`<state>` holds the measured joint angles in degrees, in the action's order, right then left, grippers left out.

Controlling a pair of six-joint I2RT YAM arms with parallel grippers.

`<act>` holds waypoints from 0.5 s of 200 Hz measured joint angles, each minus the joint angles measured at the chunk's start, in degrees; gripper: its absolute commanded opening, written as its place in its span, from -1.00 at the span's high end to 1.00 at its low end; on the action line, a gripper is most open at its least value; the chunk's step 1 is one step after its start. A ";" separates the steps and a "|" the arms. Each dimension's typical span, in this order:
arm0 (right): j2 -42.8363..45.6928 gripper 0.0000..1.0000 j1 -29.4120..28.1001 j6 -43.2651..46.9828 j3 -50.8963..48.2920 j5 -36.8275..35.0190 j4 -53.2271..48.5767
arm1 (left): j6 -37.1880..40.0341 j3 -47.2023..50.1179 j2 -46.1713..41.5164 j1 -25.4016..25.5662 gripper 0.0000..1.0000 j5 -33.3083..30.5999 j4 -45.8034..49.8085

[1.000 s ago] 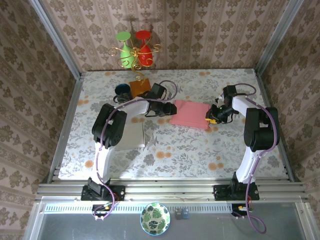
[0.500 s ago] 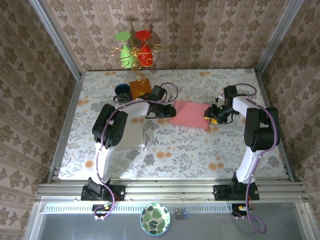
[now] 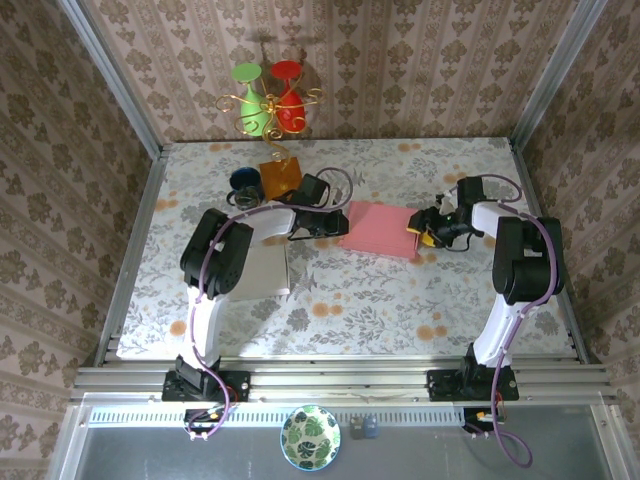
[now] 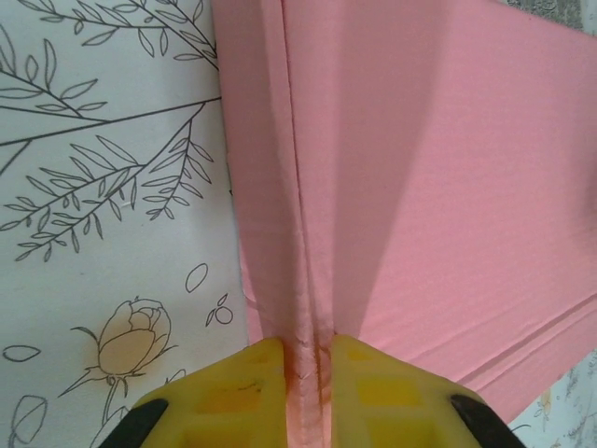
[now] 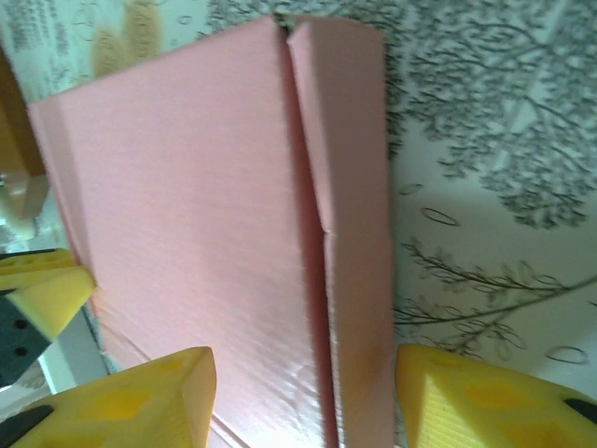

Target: Fold the paper box

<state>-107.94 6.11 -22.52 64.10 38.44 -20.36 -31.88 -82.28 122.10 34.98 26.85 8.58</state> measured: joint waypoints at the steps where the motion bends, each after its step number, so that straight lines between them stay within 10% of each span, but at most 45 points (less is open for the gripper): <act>1: 0.00 -0.11 0.00 -0.02 0.00 0.02 0.04 | -0.07 0.07 0.00 -0.04 0.74 0.00 -0.09; 100: 0.00 -0.26 0.28 -0.22 -0.94 3.48 1.40 | -3.80 5.77 -1.88 -1.31 0.84 1.97 -7.15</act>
<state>-107.94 6.39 -22.74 63.16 41.91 -18.96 -35.68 -76.51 120.22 33.67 28.82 1.43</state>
